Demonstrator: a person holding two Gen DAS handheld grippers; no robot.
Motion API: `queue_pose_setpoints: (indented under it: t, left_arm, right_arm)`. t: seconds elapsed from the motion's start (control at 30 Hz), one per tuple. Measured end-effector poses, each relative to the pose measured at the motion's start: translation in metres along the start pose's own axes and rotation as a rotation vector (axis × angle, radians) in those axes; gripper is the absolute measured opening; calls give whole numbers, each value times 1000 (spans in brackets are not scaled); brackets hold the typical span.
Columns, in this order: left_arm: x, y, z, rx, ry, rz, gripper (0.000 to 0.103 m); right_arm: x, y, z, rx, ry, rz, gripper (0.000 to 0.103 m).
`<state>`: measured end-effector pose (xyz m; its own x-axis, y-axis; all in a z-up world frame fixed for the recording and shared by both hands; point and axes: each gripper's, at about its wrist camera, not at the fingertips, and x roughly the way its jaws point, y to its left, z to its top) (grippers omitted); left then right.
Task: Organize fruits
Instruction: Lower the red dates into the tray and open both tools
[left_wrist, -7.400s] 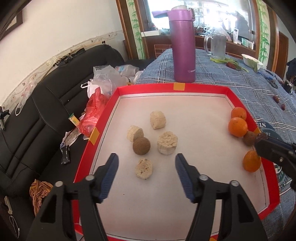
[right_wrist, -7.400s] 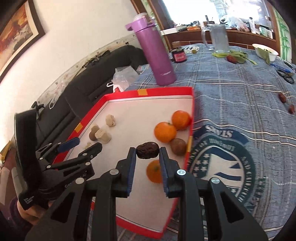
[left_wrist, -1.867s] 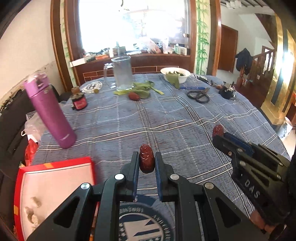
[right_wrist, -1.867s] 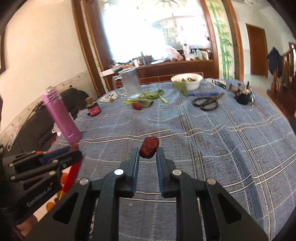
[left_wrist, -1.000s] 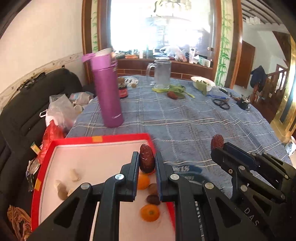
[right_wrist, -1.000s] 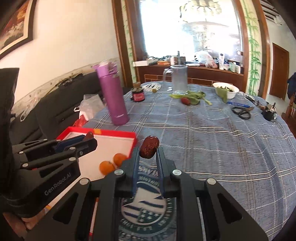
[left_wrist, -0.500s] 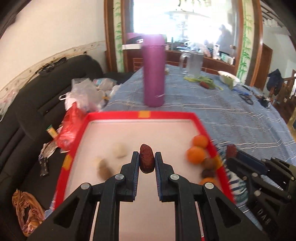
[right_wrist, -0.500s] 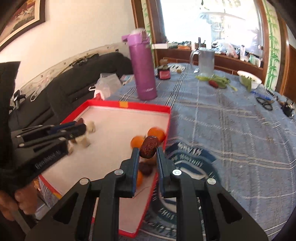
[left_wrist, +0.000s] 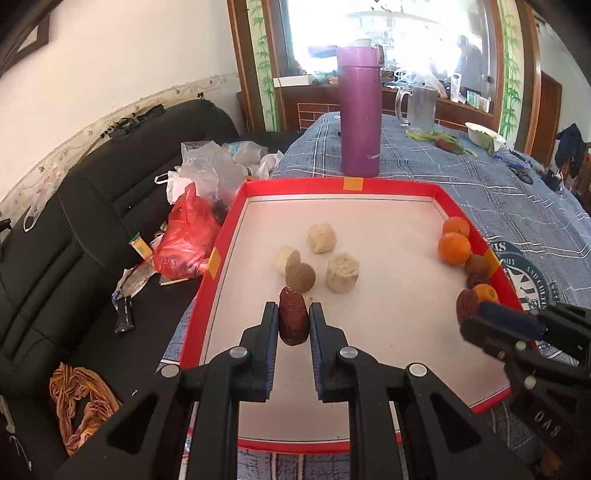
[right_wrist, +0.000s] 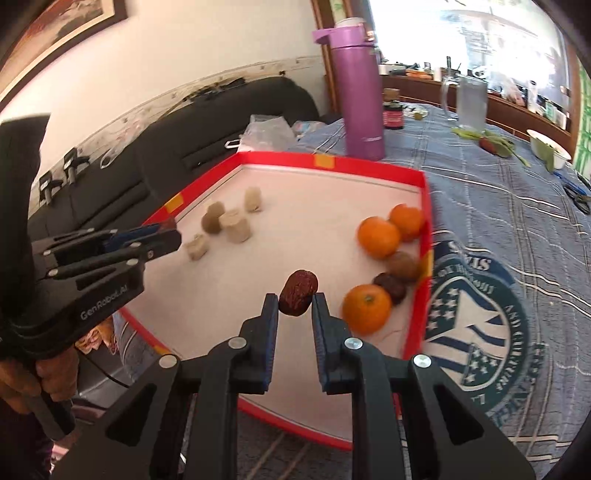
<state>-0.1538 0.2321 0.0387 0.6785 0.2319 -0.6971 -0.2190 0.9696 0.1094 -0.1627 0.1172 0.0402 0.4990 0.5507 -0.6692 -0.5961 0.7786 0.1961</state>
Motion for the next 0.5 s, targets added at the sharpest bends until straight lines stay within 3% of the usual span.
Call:
queue_pose_setpoints:
  t: [0.5]
  left_arm:
    - [15,0,0,14,14,38,15]
  right_arm:
    - [13,2,-6,5,26,8,20]
